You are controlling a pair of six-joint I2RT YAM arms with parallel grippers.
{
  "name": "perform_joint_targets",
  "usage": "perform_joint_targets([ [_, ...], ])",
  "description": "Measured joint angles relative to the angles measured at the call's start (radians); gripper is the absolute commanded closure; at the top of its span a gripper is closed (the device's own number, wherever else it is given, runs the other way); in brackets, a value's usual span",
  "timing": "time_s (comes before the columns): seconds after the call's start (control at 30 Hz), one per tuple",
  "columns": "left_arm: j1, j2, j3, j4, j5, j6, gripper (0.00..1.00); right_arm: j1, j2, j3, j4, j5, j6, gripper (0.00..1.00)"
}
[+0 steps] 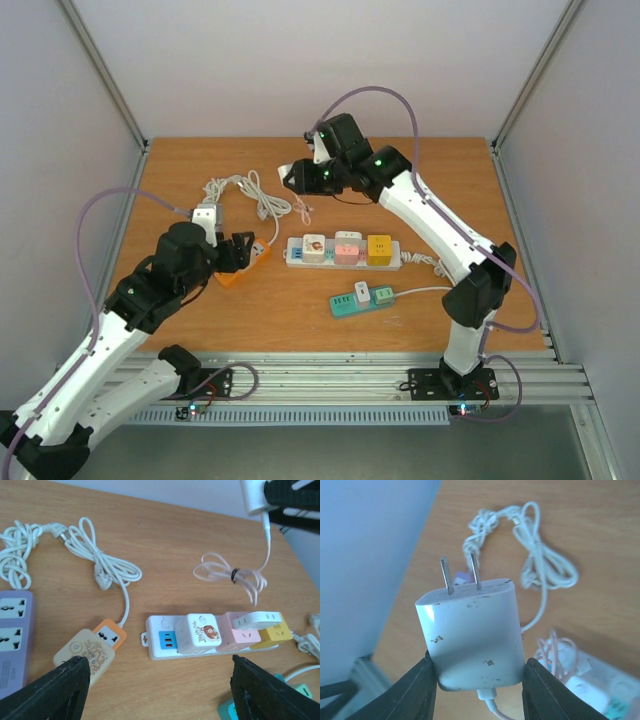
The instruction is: Insert the plug
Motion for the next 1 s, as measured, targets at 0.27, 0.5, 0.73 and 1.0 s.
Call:
perform_joint_targets([
  [0.27, 0.000, -0.040, -0.037, 0.166, 0.145, 0.050, 0.27, 0.087, -0.137, -0.198, 0.187, -0.061, 0.303, 0.65],
  [0.5, -0.001, -0.044, -0.104, 0.348, 0.224, 0.079, 0.29, 0.132, -0.230, -0.445, 0.379, -0.058, 0.632, 0.67],
  [0.73, -0.006, -0.039, -0.180, 0.508, 0.225, 0.069, 0.35, 0.142, -0.272, -0.552, 0.527, -0.045, 0.877, 0.69],
  [1.0, -0.008, 0.014, -0.192, 0.655, 0.238, 0.019, 0.43, 0.157, -0.294, -0.625, 0.678, -0.057, 1.035, 0.68],
])
